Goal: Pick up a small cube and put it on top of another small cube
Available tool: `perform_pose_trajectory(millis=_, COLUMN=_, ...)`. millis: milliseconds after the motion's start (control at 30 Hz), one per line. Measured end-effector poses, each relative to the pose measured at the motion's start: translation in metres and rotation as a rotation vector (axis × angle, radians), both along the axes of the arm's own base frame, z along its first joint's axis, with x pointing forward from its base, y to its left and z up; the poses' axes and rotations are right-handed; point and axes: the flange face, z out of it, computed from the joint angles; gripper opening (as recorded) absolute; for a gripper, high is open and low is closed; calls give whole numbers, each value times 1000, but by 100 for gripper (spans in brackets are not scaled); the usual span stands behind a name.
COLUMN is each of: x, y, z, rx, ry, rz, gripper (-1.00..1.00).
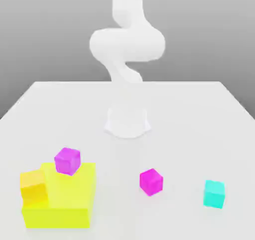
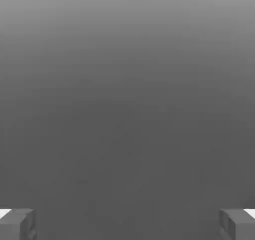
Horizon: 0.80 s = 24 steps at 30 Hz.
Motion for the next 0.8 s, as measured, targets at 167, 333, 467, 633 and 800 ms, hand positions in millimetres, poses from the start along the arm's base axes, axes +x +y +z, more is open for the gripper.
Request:
perform_pose_trajectory(millis=167, x=43, y=20, z=-124, rx=-57, ry=176, rz=112, gripper=0)
perform_pose_trajectory(millis=333, x=47, y=39, z=-249, rx=-110, ry=350, rz=232, gripper=0)
perform_pose_trajectory(millis=467, x=21, y=52, z=-351, rx=-152, ry=500, rz=343, gripper=0)
perform_pose_trajectory(millis=633, x=-40, y=61, z=-466, rx=-200, ry=685, rz=487, gripper=0)
perform_pose_trajectory(millis=800, x=-46, y=61, z=-513, rx=-203, ry=704, rz=499, gripper=0)
